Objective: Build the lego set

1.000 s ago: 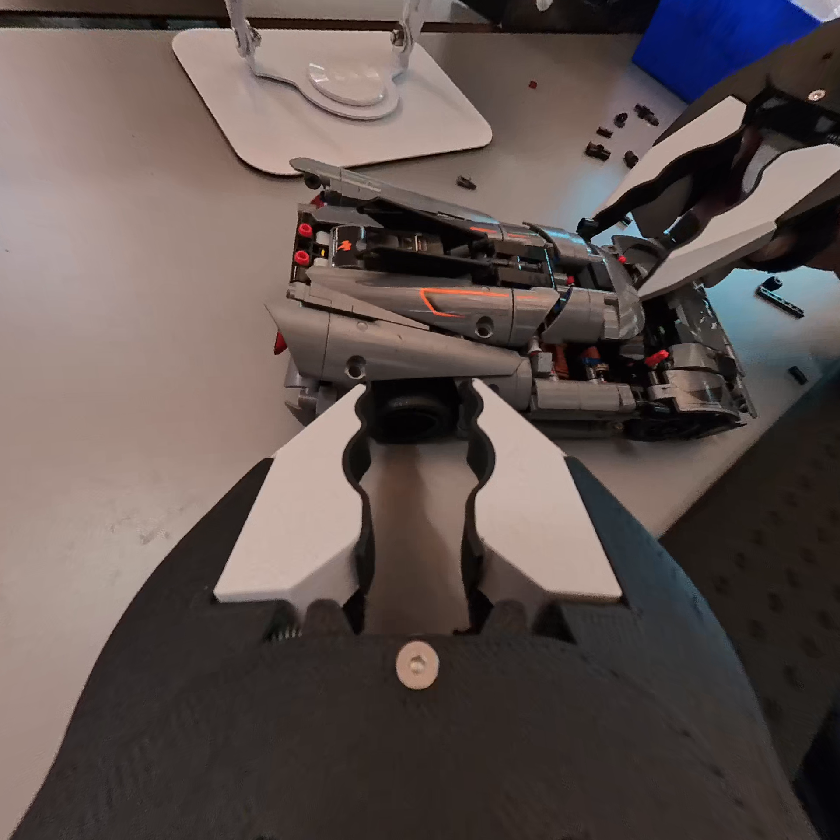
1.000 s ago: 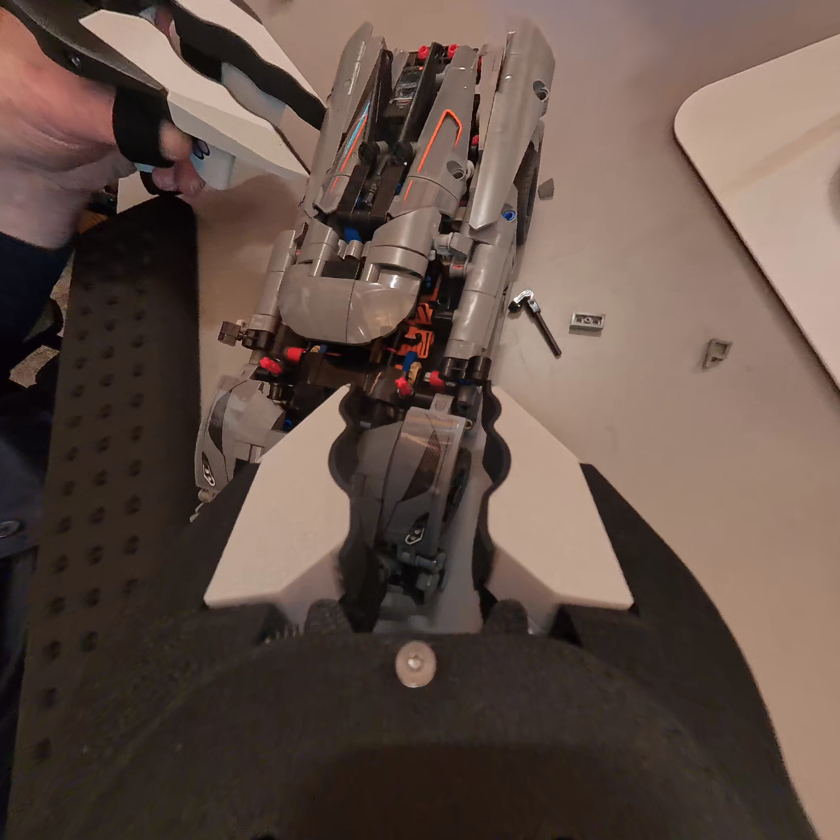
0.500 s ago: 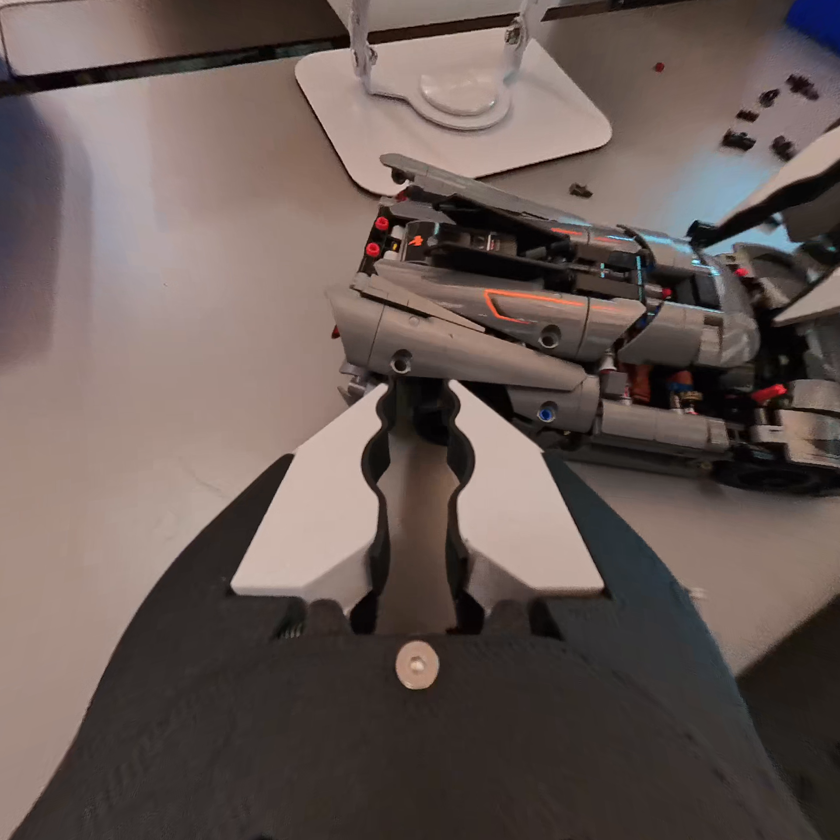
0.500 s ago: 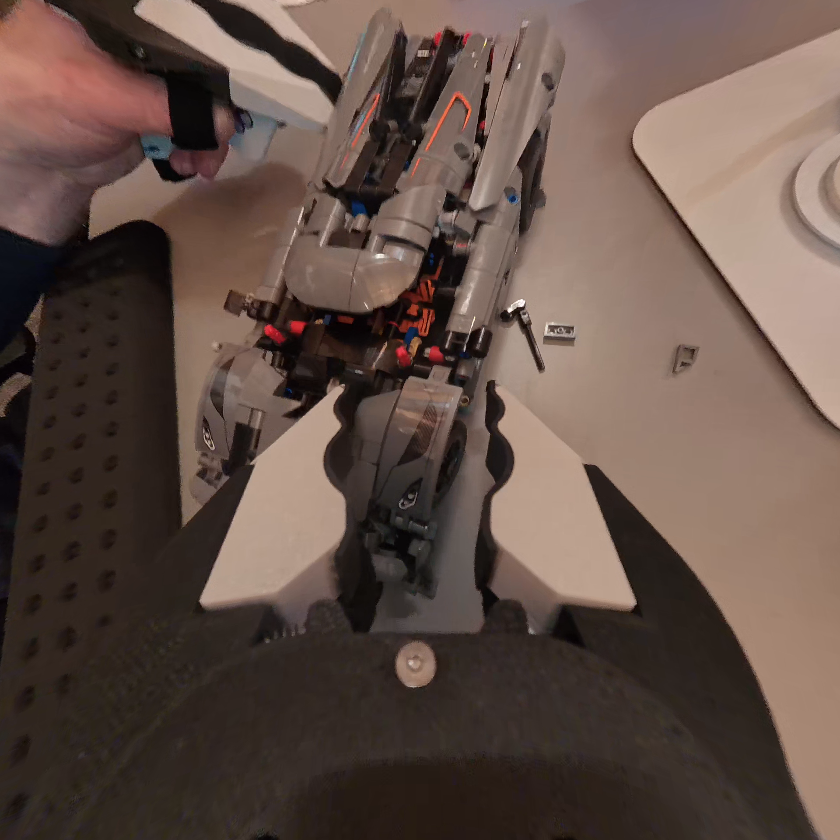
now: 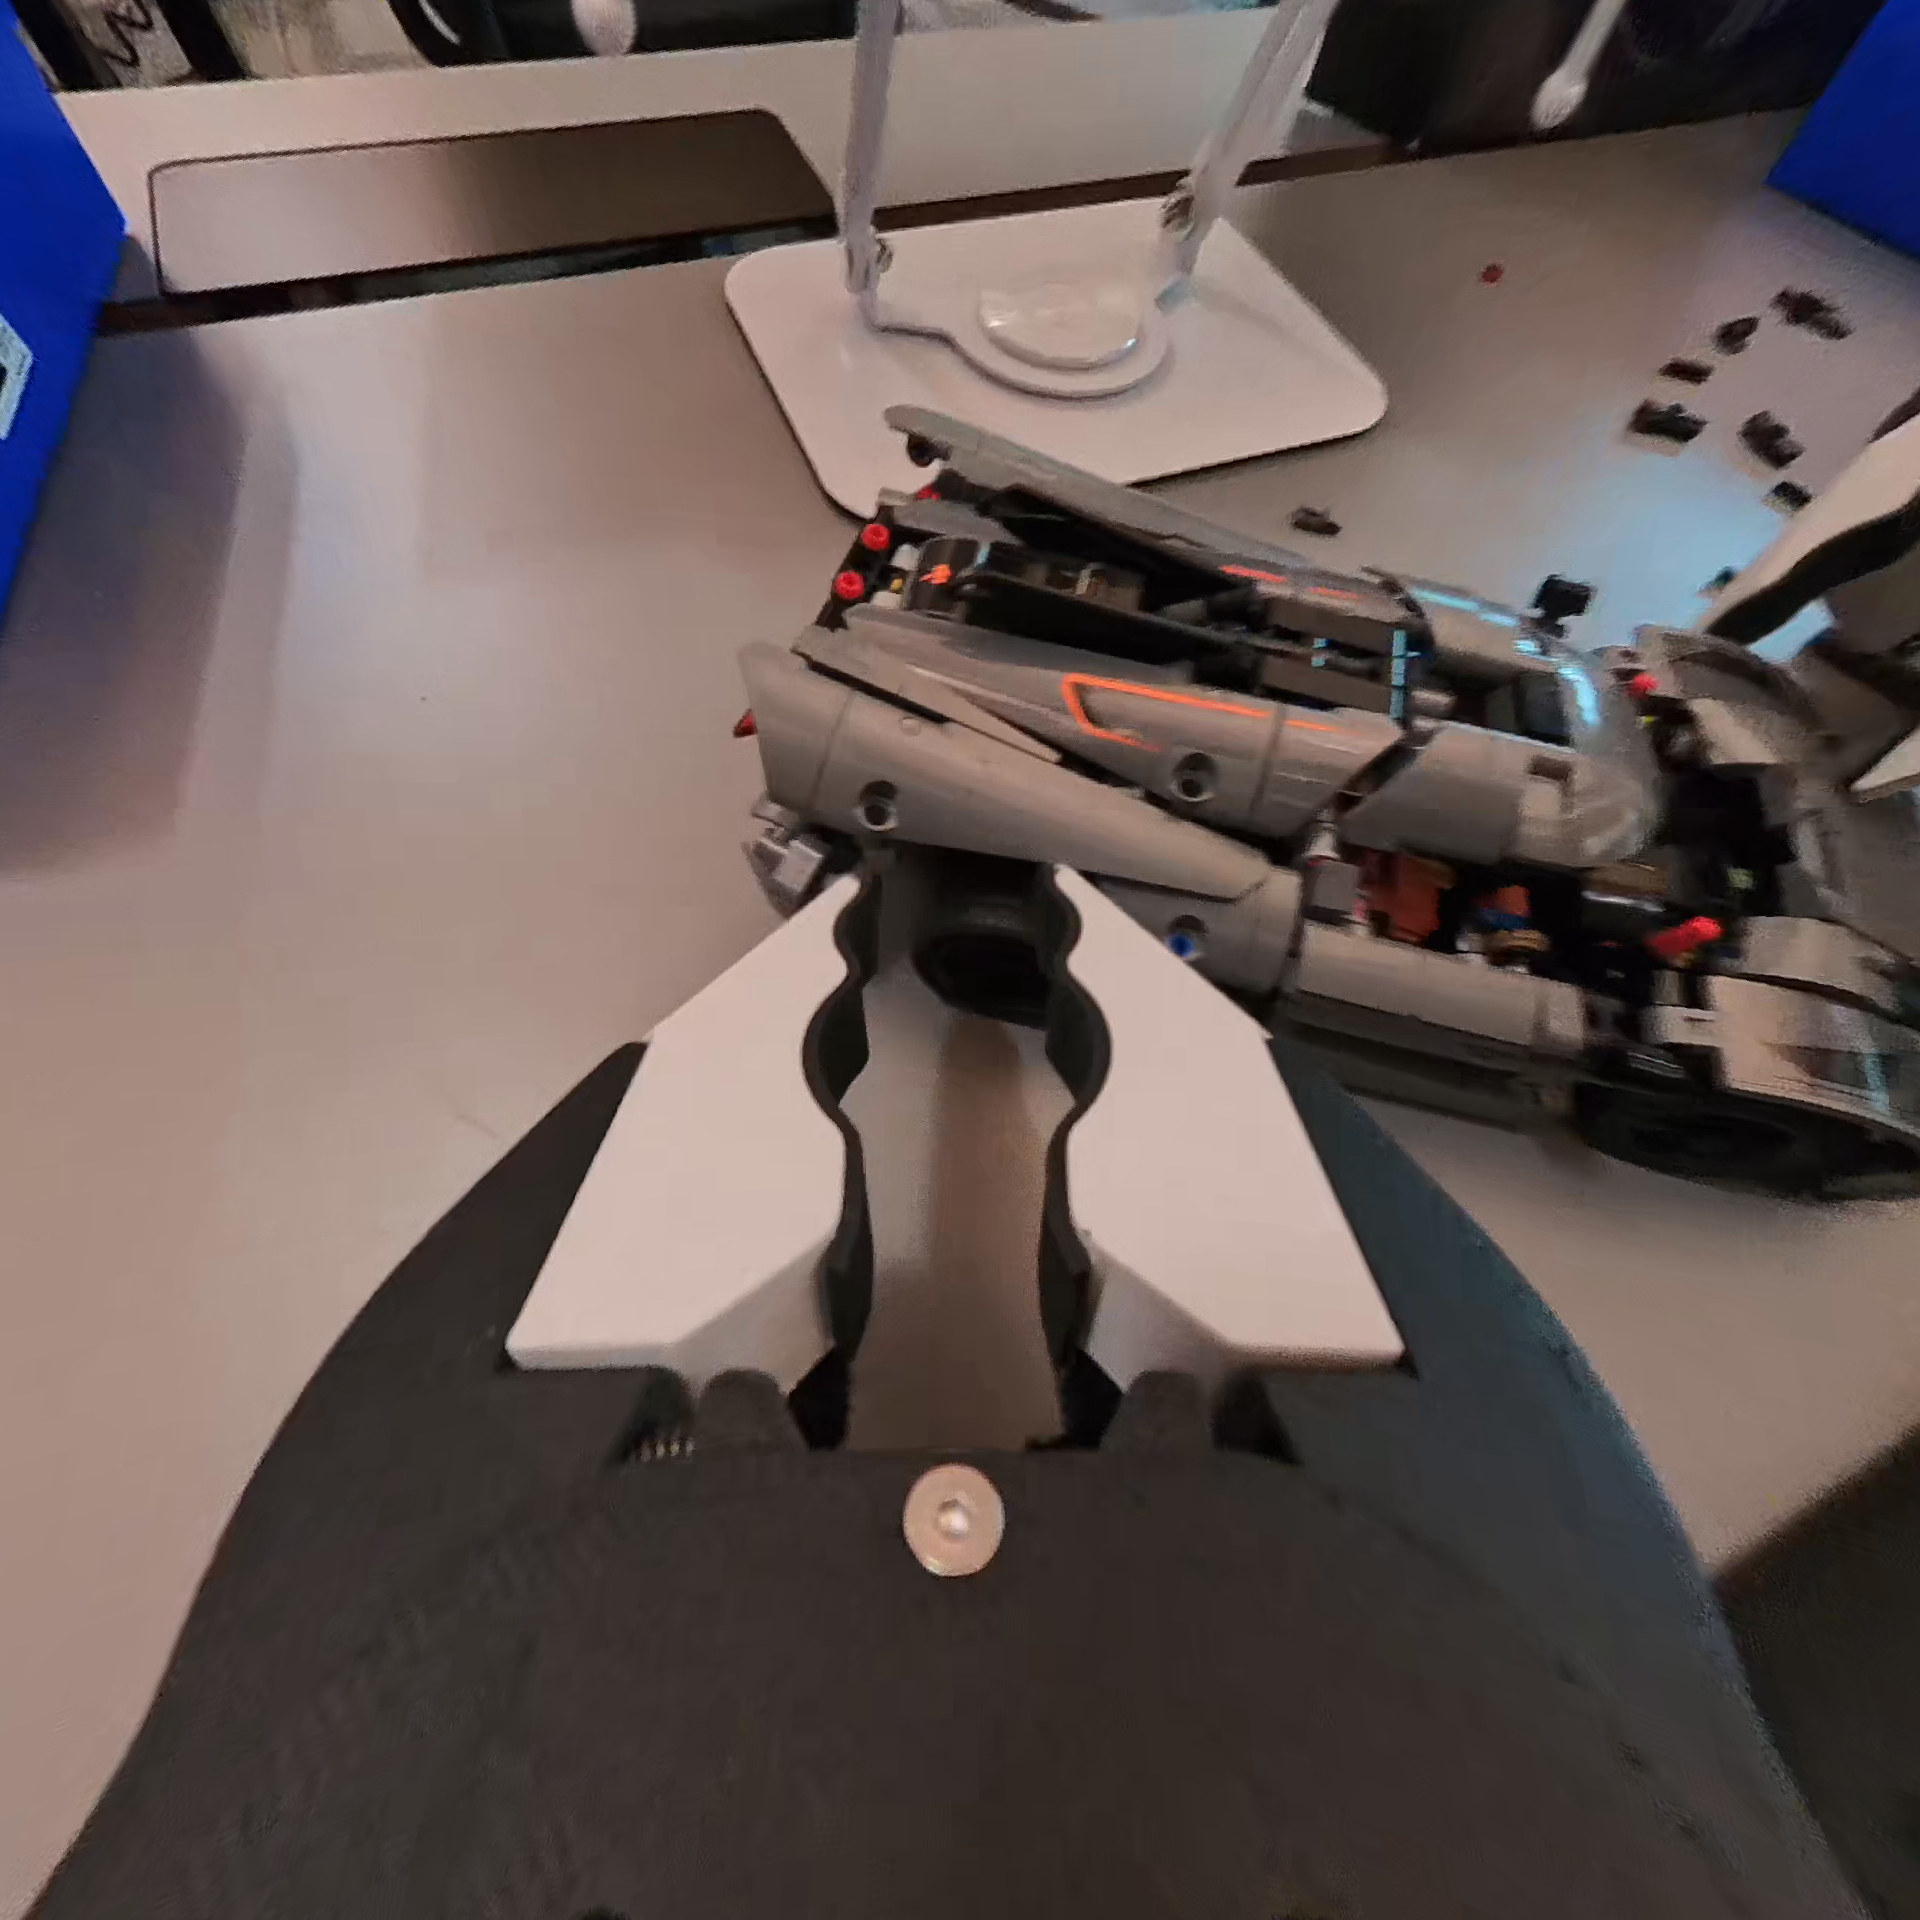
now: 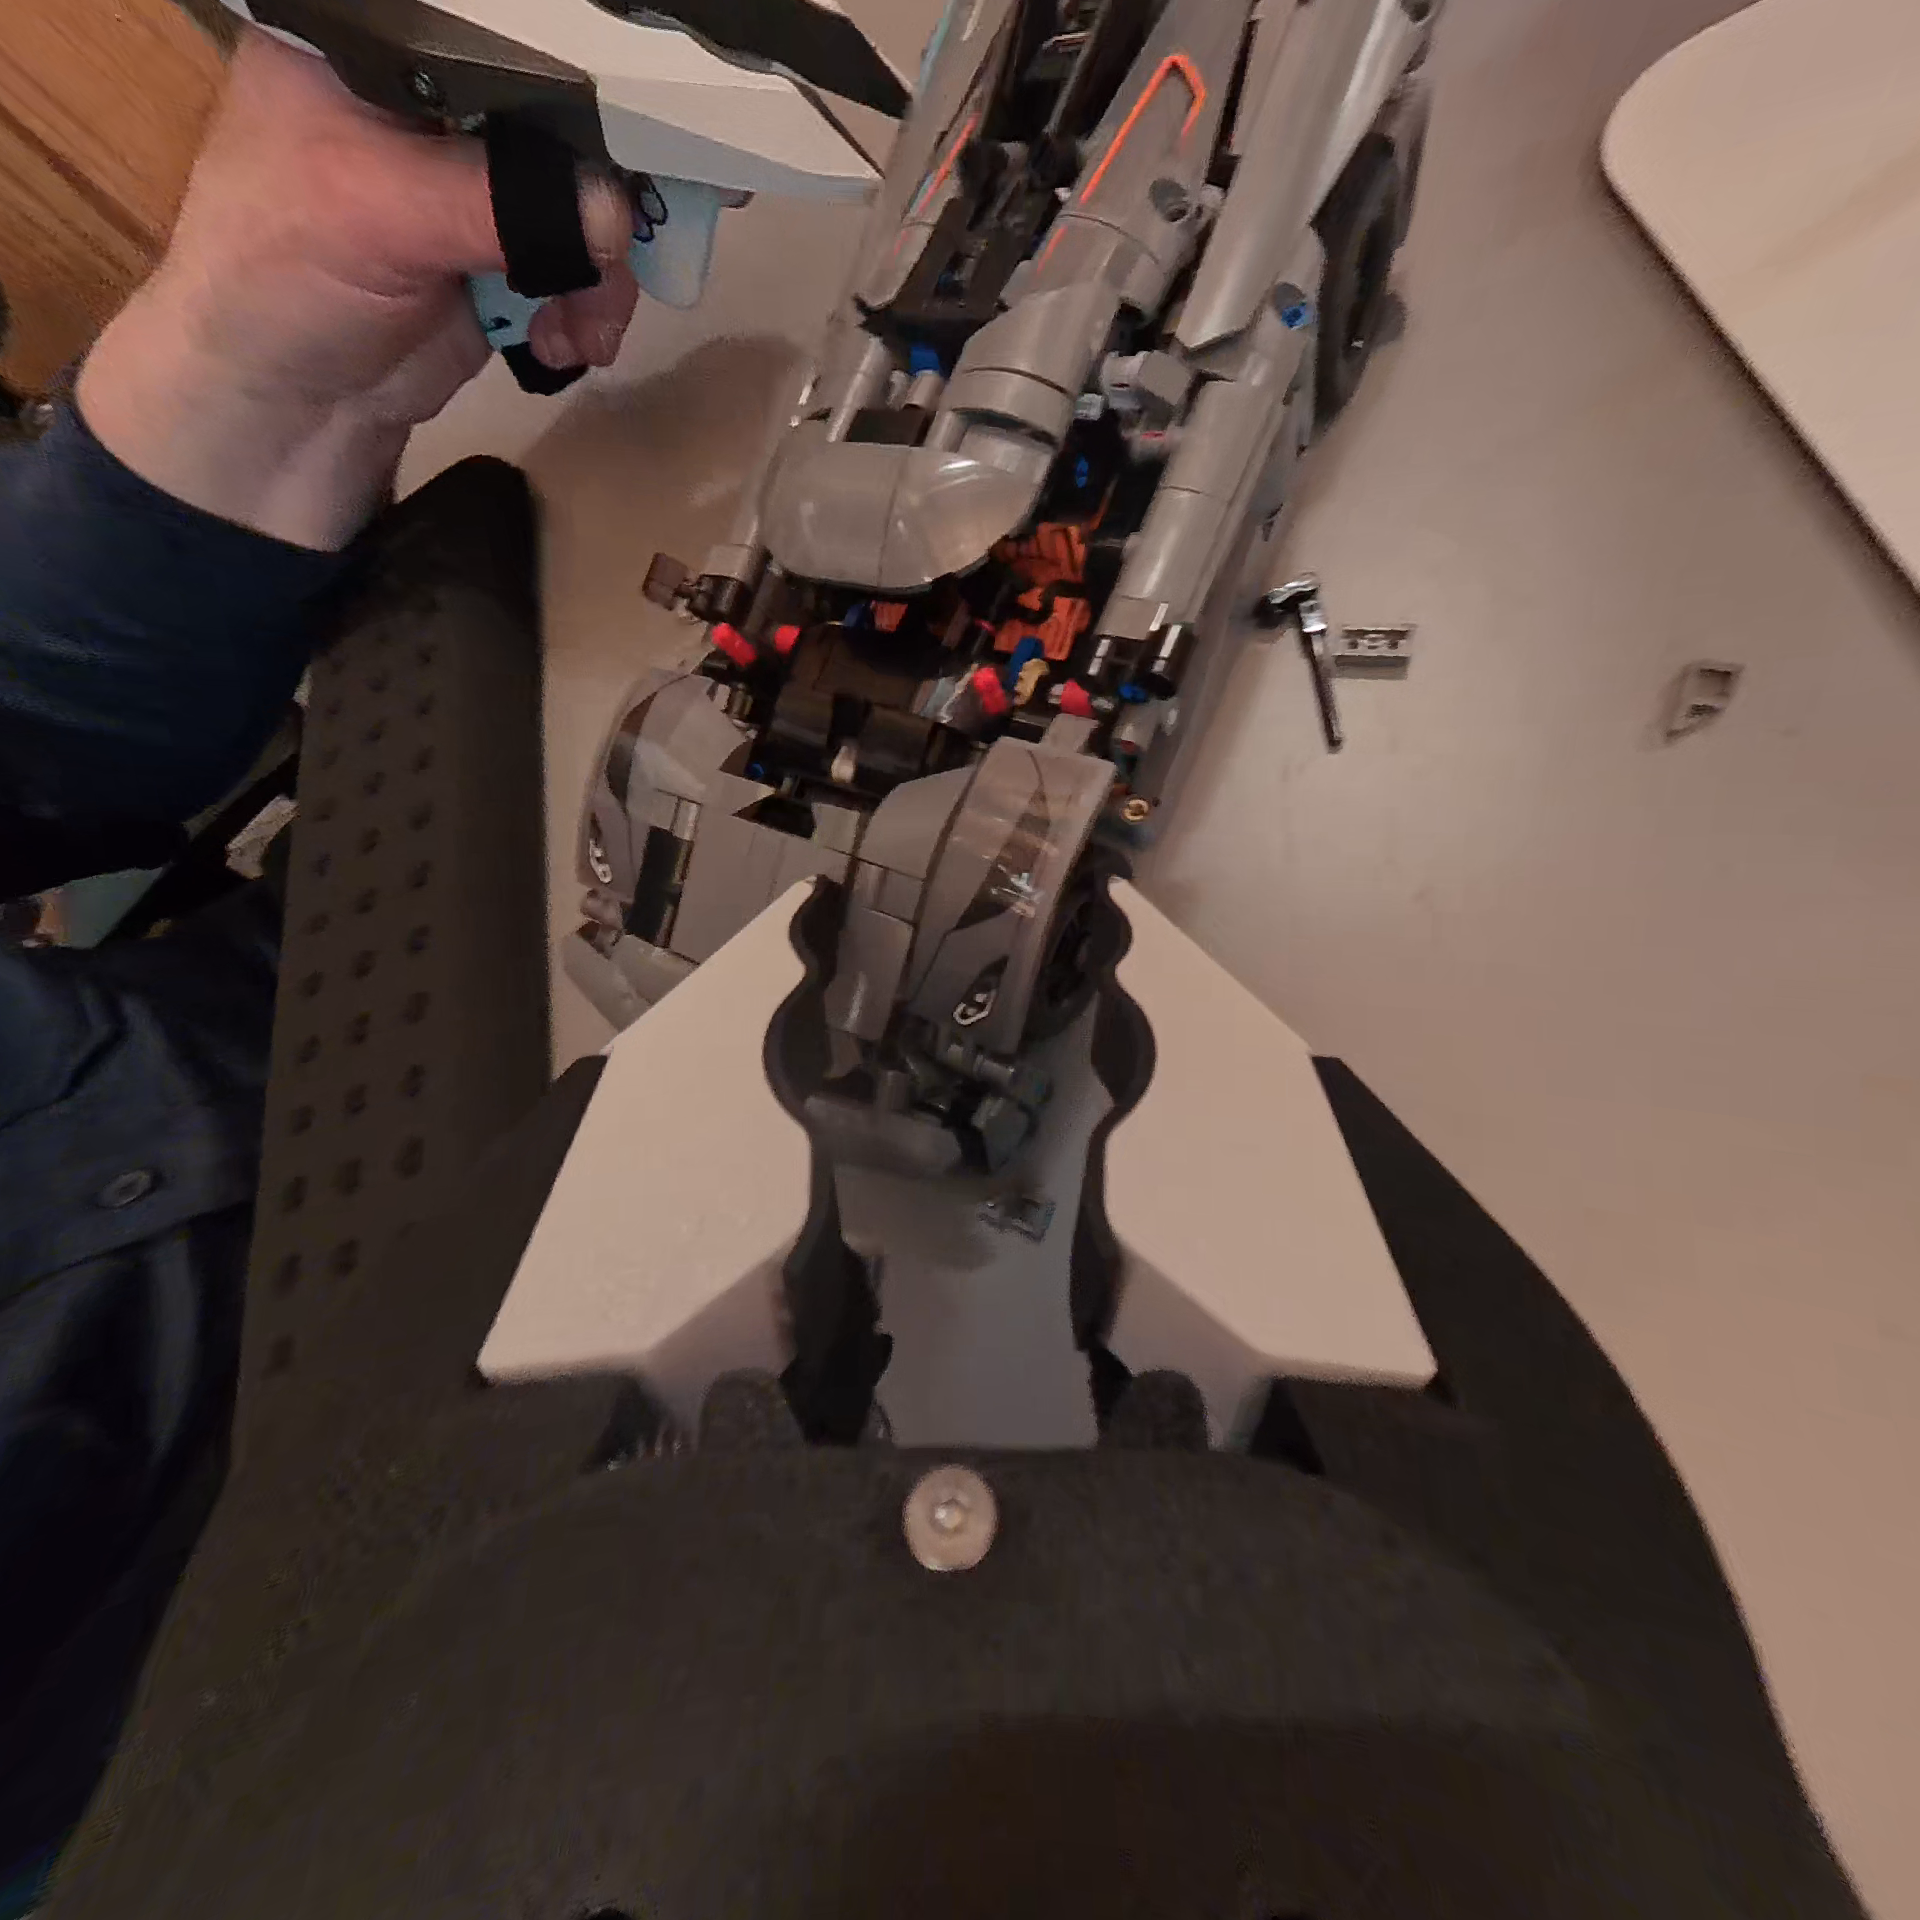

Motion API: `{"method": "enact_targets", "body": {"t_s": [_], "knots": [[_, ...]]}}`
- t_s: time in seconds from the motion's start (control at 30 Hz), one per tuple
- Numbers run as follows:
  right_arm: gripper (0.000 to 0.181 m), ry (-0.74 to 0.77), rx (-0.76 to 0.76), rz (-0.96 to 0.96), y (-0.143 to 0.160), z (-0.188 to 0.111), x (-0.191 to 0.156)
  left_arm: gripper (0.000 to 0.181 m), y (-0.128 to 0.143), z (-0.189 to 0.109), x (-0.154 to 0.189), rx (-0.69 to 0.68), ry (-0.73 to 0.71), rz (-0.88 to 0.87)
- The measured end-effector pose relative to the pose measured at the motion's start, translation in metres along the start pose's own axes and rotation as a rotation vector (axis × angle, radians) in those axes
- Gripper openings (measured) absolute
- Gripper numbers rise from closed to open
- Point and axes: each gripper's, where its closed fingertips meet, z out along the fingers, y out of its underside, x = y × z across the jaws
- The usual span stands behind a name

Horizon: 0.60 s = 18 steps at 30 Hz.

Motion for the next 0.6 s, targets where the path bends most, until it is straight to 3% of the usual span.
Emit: {"method": "enact_targets", "body": {"t_s": [0.33,0.6], "knots": [[0.058,0.028,0.038,0.001,-0.01,0.016,-0.005,0.021,0.006,0.008,0.0,-0.015,-0.04,-0.02],[0.058,0.052,0.031,-0.004,-0.026,0.039,-0.011,0.005,-0.005,0.018,-0.033,-0.028,-0.115,-0.019]]}}
